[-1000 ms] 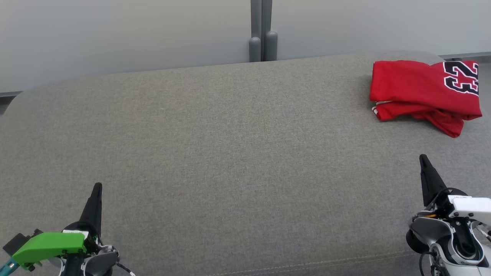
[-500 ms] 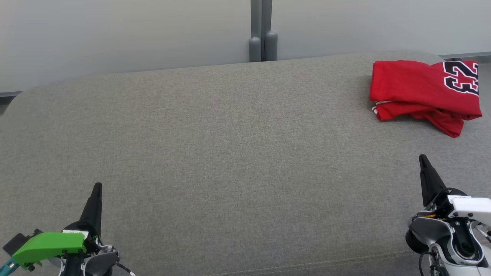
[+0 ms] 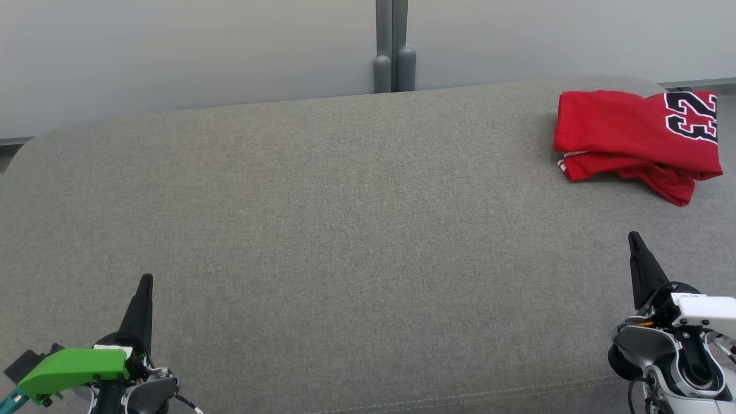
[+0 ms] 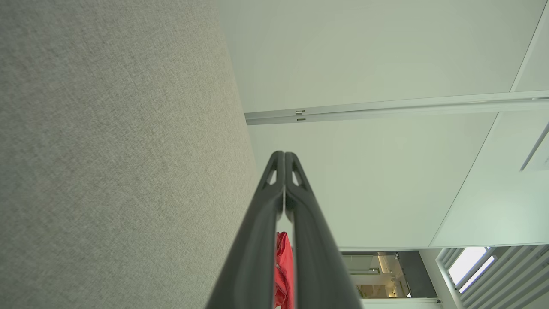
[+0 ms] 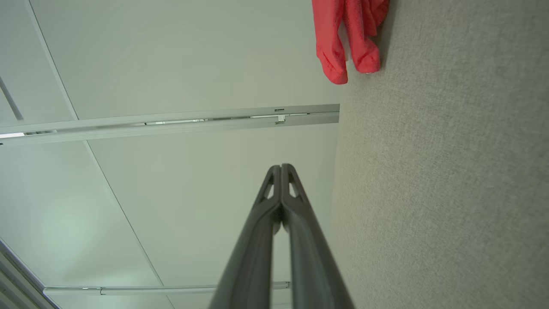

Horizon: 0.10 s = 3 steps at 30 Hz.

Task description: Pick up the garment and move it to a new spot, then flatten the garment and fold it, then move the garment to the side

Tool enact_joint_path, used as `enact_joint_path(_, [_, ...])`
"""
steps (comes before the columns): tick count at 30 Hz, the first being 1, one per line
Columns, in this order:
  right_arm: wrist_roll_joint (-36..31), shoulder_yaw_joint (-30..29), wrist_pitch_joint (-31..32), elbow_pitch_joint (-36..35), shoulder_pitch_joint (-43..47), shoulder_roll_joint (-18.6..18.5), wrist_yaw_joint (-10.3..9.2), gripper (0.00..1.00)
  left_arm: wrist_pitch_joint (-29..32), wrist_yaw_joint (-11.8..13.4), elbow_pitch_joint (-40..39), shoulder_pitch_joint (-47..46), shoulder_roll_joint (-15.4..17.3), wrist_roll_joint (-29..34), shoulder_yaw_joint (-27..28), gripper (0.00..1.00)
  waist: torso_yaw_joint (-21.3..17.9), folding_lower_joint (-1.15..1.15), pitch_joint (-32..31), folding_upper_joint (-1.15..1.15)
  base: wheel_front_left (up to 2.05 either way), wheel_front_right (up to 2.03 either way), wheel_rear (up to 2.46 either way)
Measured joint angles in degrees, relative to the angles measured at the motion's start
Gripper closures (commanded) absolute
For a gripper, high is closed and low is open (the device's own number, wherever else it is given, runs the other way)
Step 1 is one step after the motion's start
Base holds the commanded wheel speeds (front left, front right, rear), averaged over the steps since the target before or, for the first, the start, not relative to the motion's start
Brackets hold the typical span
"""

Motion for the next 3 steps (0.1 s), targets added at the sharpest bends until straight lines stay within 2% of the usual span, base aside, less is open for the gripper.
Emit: enact_joint_path(3, [0.0,0.0,0.0,0.0,0.0,0.0,0.0,1.0,0.0,0.0,0.0,0.0,-0.01,0.0,0.02,1.0,0.0,0.0,0.0,0.0,0.0,0.0,0.0])
